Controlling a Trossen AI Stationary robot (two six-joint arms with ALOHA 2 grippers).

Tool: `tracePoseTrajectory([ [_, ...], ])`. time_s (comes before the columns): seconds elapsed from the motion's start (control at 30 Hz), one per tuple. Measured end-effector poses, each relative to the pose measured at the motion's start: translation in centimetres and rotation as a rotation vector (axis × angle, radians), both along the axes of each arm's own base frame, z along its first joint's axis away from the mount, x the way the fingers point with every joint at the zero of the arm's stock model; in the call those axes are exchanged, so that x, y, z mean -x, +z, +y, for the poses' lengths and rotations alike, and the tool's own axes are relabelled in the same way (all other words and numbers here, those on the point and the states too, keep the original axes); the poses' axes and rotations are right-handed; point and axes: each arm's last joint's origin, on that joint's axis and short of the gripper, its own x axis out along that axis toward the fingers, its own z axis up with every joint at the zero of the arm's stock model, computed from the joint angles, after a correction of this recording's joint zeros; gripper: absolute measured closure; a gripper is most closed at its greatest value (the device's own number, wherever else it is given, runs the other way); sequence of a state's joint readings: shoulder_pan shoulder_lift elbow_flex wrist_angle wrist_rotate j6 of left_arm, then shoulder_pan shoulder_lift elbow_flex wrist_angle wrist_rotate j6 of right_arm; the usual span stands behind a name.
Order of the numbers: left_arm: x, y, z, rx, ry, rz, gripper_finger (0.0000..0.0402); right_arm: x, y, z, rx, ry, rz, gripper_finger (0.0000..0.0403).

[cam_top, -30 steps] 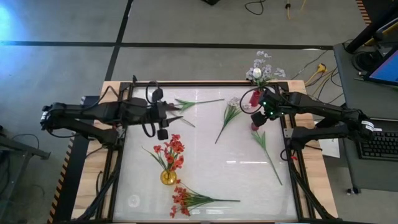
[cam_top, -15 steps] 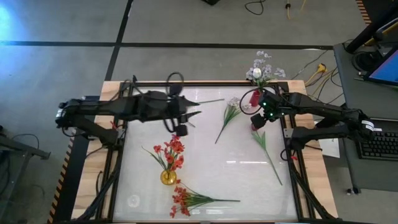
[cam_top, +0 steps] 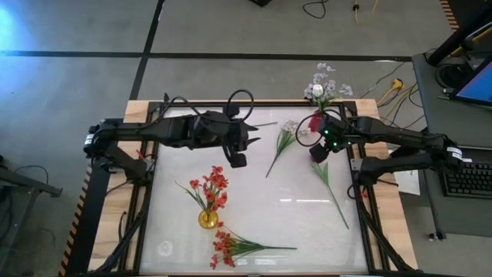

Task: Sort flowers into vase by color
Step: Put the bottom red tulip into the yellow vase

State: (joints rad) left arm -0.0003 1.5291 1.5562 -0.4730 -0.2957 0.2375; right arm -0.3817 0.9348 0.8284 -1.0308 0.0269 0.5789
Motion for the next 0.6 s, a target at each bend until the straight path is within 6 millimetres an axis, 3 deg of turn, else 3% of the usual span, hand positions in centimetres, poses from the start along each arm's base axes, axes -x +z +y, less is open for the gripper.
tracePoseTrajectory([
  [0.6, 1.10, -0.92, 0.57, 0.009, 0.022, 0.137, 0.0296, -0.42, 0.19, -0.17, 0.019, -0.004, -0.048, 0.0156],
])
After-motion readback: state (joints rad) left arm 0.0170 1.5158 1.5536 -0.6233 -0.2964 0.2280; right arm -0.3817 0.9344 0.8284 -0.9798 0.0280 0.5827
